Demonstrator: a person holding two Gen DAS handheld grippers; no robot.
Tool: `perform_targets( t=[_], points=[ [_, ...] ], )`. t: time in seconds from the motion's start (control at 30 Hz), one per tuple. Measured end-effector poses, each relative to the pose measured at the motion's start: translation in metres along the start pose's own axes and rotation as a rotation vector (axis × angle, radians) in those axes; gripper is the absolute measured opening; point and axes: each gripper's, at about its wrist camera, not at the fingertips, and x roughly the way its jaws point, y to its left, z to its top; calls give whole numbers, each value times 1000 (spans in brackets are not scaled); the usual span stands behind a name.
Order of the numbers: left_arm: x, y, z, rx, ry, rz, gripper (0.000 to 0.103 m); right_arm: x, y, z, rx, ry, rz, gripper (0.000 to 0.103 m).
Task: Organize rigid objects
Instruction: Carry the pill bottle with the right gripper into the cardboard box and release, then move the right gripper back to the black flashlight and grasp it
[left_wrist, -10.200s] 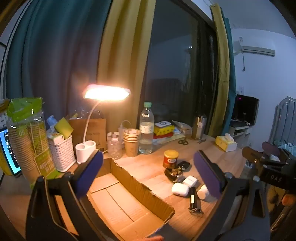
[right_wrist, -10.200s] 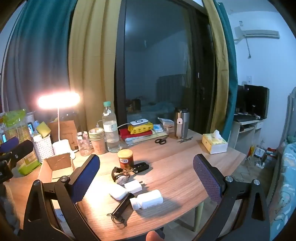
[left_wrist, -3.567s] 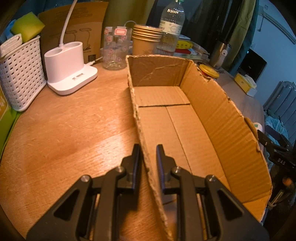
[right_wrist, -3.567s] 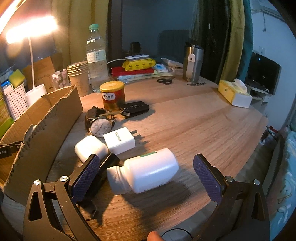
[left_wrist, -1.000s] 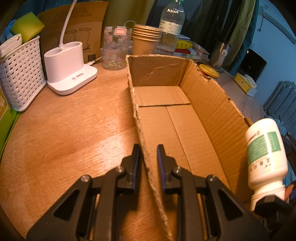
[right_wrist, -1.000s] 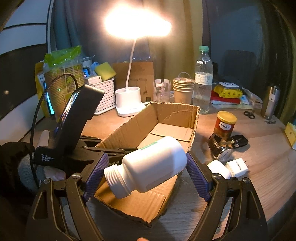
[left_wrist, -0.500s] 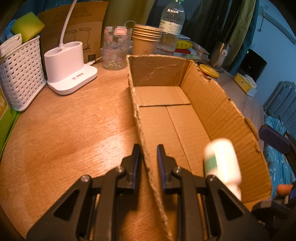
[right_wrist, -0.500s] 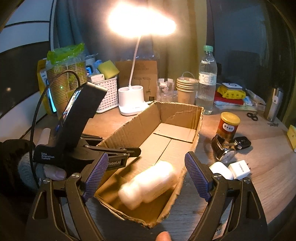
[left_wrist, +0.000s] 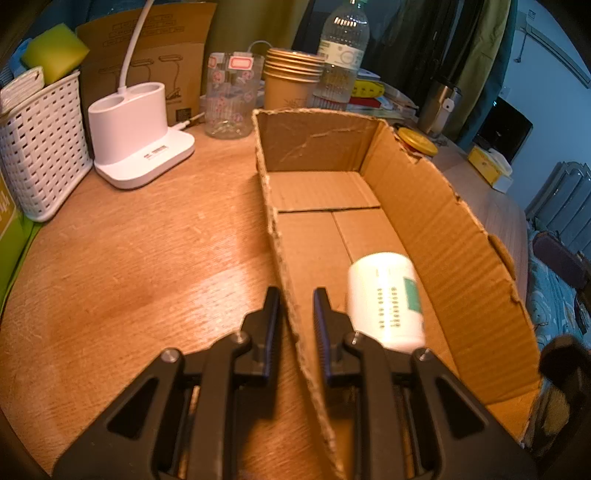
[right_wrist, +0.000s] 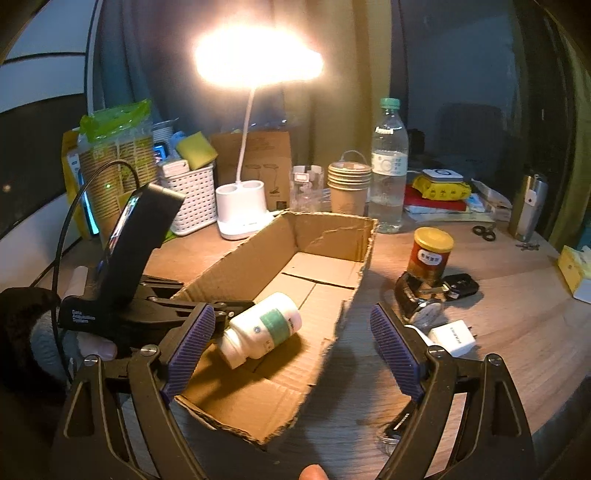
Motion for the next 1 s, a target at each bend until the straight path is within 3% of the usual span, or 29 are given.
perform_targets(
  t=[0.63, 1.0],
  points=[
    [0, 0, 0, -1, 0, 0, 20, -23, -43, -3, 53, -31, -147, 89],
    [0, 0, 0, -1, 0, 0, 20, -16, -76, -16, 127, 33, -243, 88]
  ],
)
